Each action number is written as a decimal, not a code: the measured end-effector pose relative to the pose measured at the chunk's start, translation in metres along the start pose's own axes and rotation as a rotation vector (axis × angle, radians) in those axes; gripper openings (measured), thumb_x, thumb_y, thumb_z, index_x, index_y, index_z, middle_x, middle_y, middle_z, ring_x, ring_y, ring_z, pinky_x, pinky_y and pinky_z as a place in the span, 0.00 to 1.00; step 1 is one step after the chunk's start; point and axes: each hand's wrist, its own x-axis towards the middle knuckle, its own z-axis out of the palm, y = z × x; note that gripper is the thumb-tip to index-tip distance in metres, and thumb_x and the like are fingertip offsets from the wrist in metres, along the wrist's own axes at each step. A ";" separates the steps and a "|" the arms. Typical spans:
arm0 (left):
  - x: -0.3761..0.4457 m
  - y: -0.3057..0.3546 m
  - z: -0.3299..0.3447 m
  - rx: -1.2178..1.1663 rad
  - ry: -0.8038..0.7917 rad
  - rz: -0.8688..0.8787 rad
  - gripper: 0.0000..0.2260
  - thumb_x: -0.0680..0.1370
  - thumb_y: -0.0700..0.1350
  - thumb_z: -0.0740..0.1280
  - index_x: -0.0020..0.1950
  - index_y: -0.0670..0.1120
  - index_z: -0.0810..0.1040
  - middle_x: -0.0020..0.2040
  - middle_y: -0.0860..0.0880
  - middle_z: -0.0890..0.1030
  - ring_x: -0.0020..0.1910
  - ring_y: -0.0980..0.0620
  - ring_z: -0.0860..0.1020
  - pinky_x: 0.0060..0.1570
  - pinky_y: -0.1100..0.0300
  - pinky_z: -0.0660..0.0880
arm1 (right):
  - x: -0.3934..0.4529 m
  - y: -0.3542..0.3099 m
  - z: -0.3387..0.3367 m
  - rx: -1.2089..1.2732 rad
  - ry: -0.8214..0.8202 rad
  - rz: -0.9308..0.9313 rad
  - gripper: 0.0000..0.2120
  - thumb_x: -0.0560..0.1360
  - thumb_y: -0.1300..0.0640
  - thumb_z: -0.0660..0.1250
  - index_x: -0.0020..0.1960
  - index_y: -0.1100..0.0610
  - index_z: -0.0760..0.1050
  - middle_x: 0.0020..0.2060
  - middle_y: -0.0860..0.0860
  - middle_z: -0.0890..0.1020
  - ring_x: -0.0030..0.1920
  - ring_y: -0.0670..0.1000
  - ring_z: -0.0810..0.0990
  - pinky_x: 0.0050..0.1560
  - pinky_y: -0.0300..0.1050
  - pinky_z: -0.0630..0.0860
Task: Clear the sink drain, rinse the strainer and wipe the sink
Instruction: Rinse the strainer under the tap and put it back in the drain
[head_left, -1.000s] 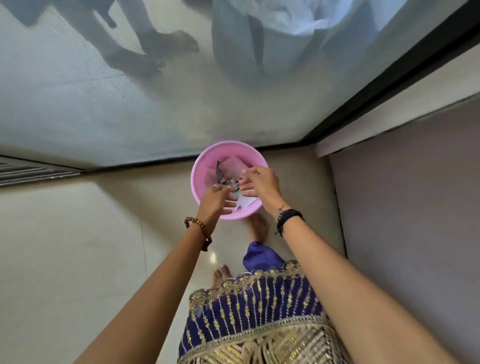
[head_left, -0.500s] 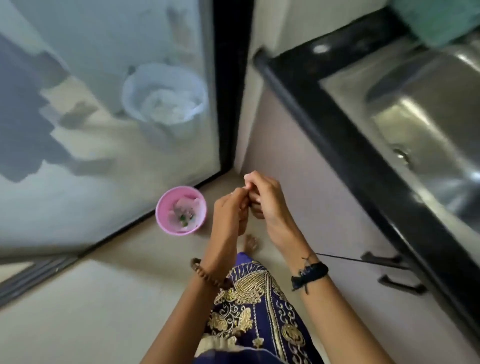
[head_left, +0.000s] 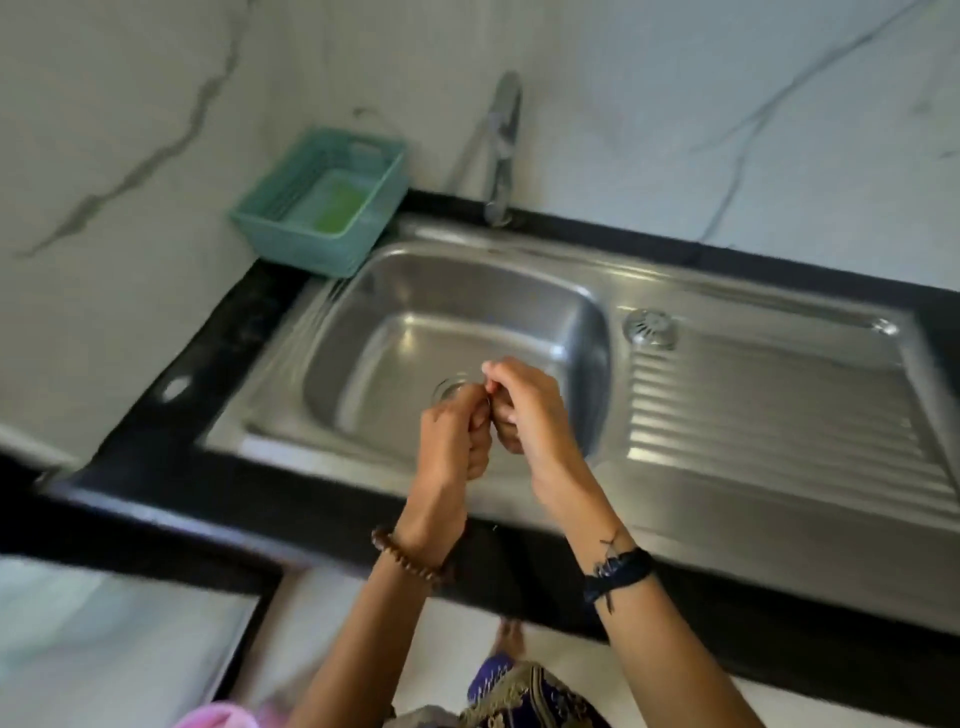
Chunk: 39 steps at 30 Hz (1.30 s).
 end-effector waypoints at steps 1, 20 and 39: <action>0.019 0.002 0.020 0.026 -0.028 0.001 0.18 0.79 0.42 0.56 0.28 0.48 0.62 0.21 0.53 0.60 0.17 0.58 0.56 0.18 0.66 0.52 | 0.015 -0.005 -0.018 0.015 0.052 -0.022 0.16 0.76 0.58 0.61 0.29 0.53 0.67 0.16 0.44 0.65 0.17 0.40 0.61 0.18 0.31 0.58; 0.242 -0.068 0.189 0.479 -0.194 -0.088 0.07 0.75 0.38 0.66 0.53 0.39 0.75 0.47 0.41 0.79 0.41 0.47 0.78 0.39 0.54 0.79 | 0.179 0.041 -0.228 -0.694 0.822 0.124 0.18 0.78 0.46 0.59 0.60 0.58 0.71 0.56 0.54 0.73 0.52 0.53 0.76 0.50 0.46 0.72; 0.324 0.017 -0.013 0.158 -0.288 -0.335 0.07 0.75 0.34 0.64 0.45 0.46 0.76 0.42 0.47 0.80 0.40 0.52 0.79 0.34 0.63 0.79 | 0.227 0.015 -0.068 -0.661 0.286 -0.304 0.16 0.71 0.76 0.57 0.48 0.63 0.80 0.47 0.51 0.83 0.50 0.47 0.80 0.50 0.23 0.69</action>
